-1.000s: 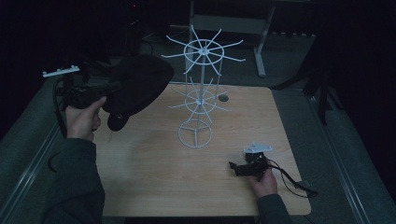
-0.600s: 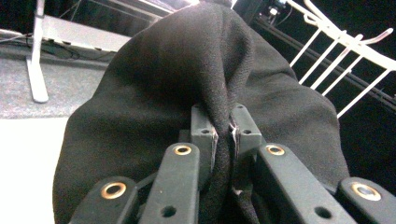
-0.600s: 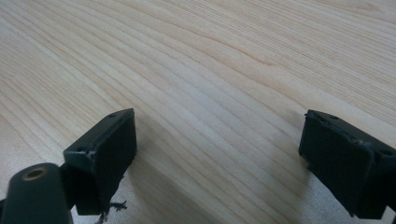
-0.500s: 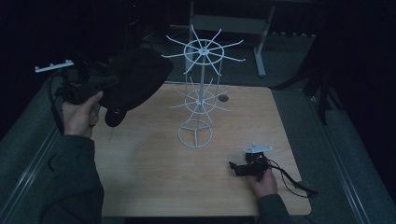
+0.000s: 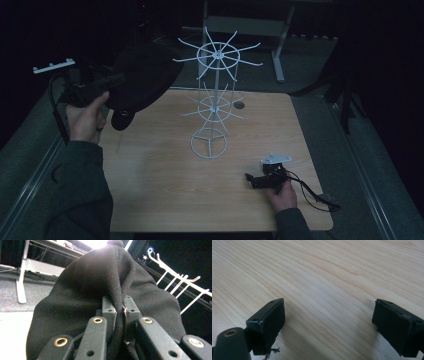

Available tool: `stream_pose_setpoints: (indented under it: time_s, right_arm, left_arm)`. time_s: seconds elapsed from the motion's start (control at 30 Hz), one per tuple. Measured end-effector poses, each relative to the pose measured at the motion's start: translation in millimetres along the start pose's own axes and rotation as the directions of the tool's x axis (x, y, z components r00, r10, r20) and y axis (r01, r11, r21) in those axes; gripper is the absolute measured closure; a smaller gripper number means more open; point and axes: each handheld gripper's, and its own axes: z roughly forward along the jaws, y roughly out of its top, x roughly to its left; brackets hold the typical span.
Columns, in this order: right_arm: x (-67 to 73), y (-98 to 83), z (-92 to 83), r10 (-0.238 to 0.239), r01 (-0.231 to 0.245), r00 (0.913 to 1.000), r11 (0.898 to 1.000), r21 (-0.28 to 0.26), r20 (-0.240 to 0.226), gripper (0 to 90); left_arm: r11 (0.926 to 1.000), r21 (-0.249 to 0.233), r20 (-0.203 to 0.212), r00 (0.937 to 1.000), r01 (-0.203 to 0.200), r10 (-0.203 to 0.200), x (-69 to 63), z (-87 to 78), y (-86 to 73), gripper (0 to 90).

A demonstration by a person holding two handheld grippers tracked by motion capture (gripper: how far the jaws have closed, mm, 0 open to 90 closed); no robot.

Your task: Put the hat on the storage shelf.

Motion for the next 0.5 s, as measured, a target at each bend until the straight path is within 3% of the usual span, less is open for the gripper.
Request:
stream_pose_setpoints:
  time_s: [0.5]
  right_arm:
    - [0.0, 0.0, 0.0, 0.0, 0.0, 1.0, 1.0, 0.0, 0.0, 10.9]
  left_arm:
    - [0.9992, -0.036, 0.02, 0.9996, 0.019, -0.018, 5.9, 0.4, 4.6, 84.1]
